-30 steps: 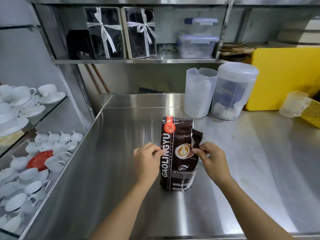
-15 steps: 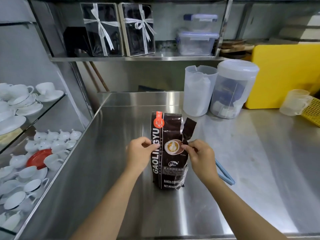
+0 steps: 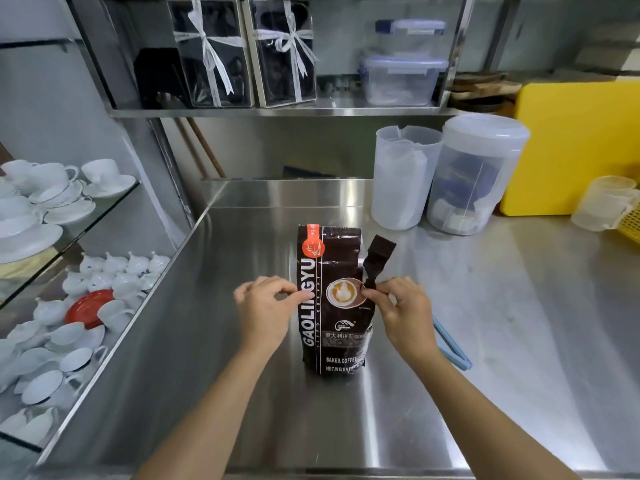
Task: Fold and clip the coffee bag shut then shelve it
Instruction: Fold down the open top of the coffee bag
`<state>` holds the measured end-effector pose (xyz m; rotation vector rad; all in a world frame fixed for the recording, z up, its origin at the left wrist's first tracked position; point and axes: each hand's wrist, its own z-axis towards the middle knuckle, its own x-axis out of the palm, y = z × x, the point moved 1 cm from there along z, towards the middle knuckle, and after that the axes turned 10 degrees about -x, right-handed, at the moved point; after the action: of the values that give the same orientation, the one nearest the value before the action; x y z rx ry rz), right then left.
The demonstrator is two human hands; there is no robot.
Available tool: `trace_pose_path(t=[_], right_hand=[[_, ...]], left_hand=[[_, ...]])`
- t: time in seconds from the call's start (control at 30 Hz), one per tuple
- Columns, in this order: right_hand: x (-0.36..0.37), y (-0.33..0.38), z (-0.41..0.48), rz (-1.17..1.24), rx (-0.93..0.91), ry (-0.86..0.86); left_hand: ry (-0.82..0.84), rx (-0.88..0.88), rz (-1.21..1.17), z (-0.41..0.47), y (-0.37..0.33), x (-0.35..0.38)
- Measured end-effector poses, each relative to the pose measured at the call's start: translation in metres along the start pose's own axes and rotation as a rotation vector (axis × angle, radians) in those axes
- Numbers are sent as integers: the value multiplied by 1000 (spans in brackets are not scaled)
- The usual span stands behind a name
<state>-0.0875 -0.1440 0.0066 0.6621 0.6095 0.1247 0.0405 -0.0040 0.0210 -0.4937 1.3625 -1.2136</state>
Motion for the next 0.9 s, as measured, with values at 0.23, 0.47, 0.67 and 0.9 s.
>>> trace_pose_path(t=[0.23,0.47,0.67,0.9], right_hand=[[-14,-6,-3,230,118,149],[-12,-15,7,407,296,109],[-6,-21,15,398,394,121],[-6,-14,26,349,265,12]], left_hand=[[203,9,42,14,2,-8],[408,-57,-233,27,8,-17],[373,-80,-119,27,15,-4],[142,-54,-214,28,4,0]])
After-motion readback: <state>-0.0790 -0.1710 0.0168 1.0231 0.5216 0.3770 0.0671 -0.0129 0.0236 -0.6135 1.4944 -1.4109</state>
